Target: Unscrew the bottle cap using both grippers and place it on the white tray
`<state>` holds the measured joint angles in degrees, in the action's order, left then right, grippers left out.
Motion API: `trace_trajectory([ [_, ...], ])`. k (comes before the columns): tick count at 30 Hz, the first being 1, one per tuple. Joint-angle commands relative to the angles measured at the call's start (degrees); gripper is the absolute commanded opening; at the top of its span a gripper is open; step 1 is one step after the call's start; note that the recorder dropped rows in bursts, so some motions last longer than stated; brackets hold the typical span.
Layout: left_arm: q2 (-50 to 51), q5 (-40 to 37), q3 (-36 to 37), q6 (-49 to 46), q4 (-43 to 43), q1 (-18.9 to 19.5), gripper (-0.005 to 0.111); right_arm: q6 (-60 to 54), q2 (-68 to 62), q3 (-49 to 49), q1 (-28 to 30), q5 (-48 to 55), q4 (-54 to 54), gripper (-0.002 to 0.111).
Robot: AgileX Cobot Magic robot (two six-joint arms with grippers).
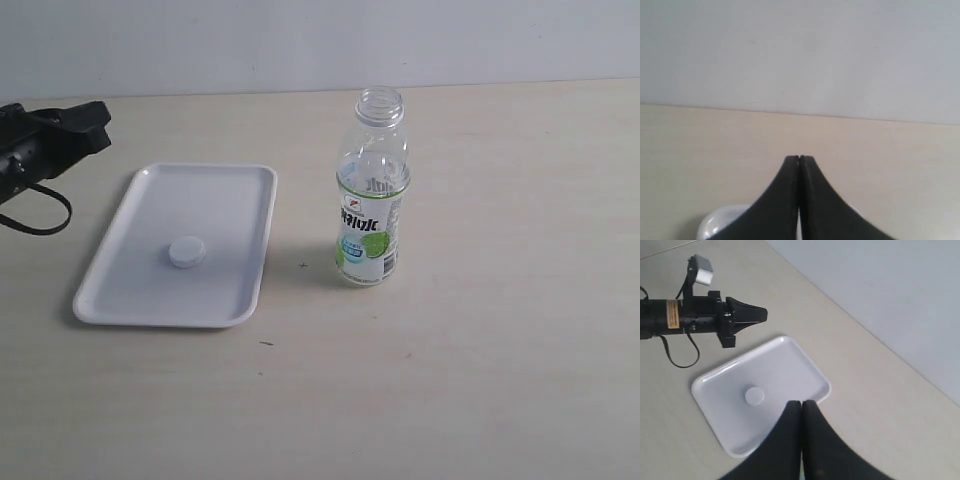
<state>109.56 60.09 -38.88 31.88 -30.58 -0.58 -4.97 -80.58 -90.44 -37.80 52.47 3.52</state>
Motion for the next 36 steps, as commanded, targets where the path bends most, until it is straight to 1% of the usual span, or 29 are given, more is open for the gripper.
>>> trace_trajectory([
  [1,-0.18,6.69,0.24,0.19,-7.14,-0.03,0.0,7.78,8.76,13.26,0.42,-7.47,7.92,0.0],
  [4,-0.18,9.42,0.24,0.19,-10.02,-0.03,0.0,17.08,14.96,21.51,0.42,-12.97,17.16,0.0],
  [7,-0.18,9.49,0.24,0.19,-11.09,-0.03,0.0,27.1,21.34,27.8,0.42,-15.39,26.54,0.0],
  [10,-0.18,8.97,0.24,0.31,-11.5,-0.03,0.0,32.31,27.15,32.64,0.42,-15.52,30.1,0.0],
  [12,-0.18,8.9,0.24,-0.02,-12.37,-0.03,0.0,32.72,29.83,34.88,0.42,-15.26,29.98,0.0],
  [14,-0.18,8.9,0.24,0.03,-12.75,-0.03,0.0,33.65,32.26,36.8,0.42,-14.54,27.64,0.0],
  [19,-0.18,8.9,0.24,0.03,-12.75,-0.03,0.0,33.65,35.39,37.53,0.42,-14.65,23.32,0.0],
  [36,-0.18,8.9,0.24,0.03,-12.75,-0.03,0.0,33.65,36.58,37.53,0.42,-14.65,23.33,0.0],
])
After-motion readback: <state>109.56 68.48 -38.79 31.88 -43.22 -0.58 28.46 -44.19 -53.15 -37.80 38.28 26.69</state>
